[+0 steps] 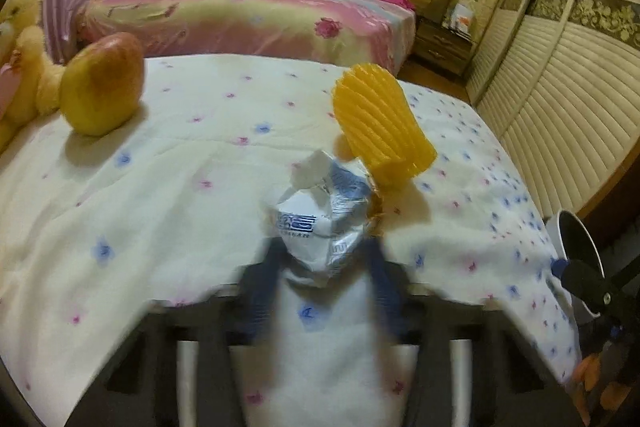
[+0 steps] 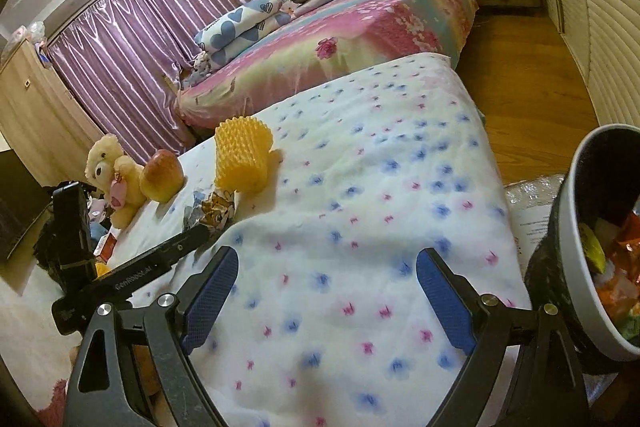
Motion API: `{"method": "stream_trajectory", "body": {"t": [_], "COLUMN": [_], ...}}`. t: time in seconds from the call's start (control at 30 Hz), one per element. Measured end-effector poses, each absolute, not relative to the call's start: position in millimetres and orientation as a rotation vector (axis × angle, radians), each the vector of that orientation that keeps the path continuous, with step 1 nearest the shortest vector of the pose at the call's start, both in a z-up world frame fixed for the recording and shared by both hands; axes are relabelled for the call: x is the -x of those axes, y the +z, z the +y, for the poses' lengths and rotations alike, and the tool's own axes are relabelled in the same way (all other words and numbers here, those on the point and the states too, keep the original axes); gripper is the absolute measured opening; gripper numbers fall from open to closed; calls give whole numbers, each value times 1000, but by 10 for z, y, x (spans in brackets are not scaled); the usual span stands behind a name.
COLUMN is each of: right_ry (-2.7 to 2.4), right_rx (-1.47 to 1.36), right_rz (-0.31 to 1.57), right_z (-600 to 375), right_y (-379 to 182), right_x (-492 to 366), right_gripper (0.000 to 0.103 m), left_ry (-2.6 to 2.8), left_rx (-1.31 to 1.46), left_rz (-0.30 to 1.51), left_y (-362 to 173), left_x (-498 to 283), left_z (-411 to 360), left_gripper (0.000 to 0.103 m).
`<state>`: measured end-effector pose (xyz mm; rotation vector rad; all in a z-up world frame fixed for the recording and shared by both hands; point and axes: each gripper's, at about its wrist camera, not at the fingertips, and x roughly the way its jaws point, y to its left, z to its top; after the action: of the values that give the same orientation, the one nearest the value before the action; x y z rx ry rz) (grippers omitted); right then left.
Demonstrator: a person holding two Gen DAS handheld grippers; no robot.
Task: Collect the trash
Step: 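Grasp the crumpled white wrapper with left gripper while right gripper grasps the yellow foam net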
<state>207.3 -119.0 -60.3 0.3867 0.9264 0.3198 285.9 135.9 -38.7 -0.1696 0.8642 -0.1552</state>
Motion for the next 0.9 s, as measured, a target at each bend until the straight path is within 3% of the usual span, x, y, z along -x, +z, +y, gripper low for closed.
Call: {"method": "stream_trajectory", "body": {"t": [0.67,0.8,0.9], "right_ry": [489,491,476], "right_rx": [-250,-231,-225], "right_rz": [954,963,970], "right_z": [-40,160,246], "right_y": [-738,-801,-839], "right_x": [-2750,-2926,-3057], "right_gripper": [90,84,71], "left_ry": [14,4,5], "left_rx": [338,336,321], "left_rz": [814,815,814], "left_y": [-455,-477,-476], "left_x": [-2735,-2752,-2748], "left_z": [2161,2173,2164], "left_gripper": [26,26,26]}}
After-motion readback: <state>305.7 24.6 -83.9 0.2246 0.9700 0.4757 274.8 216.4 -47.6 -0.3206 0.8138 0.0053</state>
